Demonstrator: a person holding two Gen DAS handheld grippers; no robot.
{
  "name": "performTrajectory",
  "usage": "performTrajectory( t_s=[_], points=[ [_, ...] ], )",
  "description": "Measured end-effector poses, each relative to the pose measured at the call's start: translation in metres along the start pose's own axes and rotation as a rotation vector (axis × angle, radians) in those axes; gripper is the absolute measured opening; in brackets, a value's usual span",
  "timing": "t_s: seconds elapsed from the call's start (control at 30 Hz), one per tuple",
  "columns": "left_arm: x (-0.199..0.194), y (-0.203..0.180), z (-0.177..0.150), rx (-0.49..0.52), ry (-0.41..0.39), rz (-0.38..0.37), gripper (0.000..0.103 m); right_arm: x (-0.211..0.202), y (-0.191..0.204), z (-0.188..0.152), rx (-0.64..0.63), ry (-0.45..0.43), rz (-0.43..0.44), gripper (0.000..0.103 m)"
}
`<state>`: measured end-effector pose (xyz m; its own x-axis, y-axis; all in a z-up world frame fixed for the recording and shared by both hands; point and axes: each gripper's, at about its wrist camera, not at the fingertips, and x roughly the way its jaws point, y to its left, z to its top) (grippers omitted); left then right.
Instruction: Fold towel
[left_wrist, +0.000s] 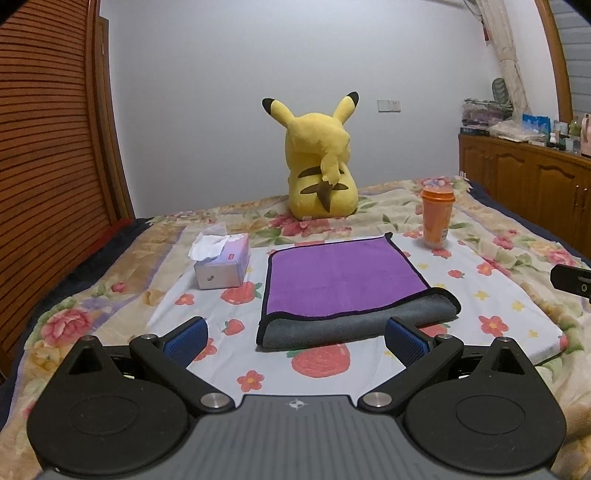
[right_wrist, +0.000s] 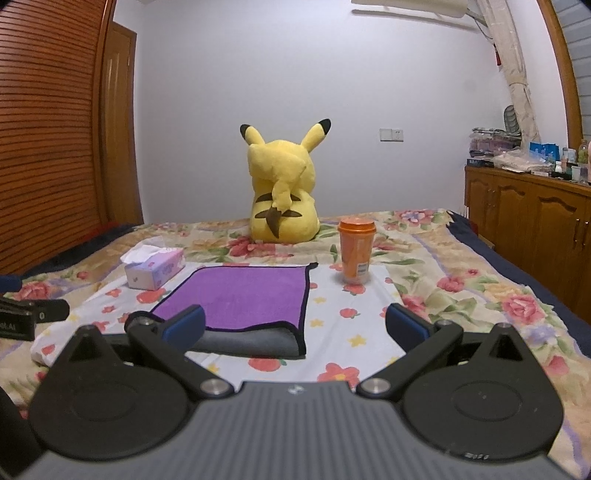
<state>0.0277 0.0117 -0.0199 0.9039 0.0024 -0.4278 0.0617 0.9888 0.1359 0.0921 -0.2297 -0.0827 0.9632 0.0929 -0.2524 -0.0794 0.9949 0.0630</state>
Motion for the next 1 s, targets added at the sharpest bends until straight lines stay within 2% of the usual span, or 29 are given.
performTrajectory(
  t_s=[0.53,1.0],
  points=[
    [0.054,0.014,0.014,0.005,0.052,0.011,0.103,0.044,0.009,0.011,-0.007,0.029,0.025,0.103],
    [0.107,0.028,0.017,0.006,0.110,0.006,0.103,0.087,0.019,0.008,-0.024,0.097,0.039,0.103]
  ],
)
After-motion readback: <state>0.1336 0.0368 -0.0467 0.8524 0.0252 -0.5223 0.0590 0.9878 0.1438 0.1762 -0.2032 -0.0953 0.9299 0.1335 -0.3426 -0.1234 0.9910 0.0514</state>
